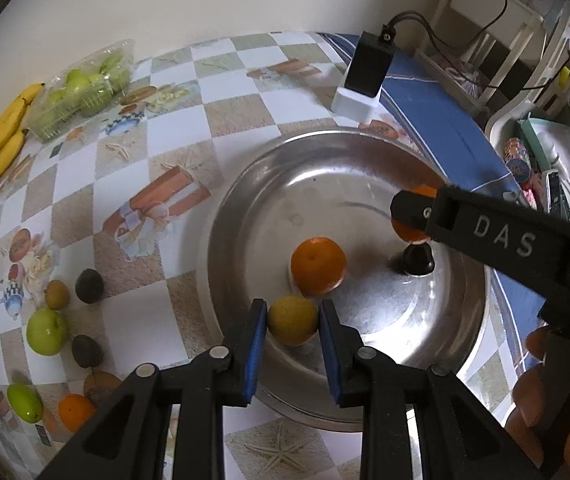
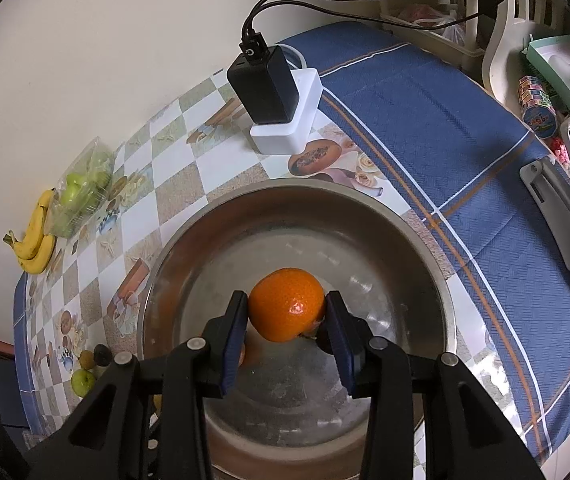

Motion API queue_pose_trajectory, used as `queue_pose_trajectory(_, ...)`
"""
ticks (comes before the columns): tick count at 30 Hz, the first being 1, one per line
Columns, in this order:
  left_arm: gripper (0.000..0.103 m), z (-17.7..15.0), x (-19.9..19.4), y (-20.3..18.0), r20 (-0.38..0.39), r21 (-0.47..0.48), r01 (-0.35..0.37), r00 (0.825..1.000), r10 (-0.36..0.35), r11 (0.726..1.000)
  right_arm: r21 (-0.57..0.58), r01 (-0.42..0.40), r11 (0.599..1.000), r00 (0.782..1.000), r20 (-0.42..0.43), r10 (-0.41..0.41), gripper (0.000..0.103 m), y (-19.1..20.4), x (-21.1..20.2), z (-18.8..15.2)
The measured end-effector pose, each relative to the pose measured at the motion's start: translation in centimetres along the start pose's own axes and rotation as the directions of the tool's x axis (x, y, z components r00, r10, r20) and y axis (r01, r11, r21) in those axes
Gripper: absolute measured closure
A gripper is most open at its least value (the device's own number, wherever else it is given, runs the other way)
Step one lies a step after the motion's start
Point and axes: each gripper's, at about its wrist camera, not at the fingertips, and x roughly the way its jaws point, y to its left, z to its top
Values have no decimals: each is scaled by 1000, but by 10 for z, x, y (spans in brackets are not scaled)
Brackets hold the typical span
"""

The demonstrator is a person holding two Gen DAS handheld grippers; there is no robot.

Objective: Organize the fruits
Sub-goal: 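Carry the orange with the right tool while the left tool carries the yellow fruit over the tray, then open the right tool to drop the orange while the left tool releases the yellow fruit into the tray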

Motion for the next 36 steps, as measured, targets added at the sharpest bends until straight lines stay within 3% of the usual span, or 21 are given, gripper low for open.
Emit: queue_pose_trajectory(36, 73, -2, 23, 3, -73, -51, 30, 997, -34, 998, -2, 12, 1000, 999, -38, -12, 60, 1, 14, -1)
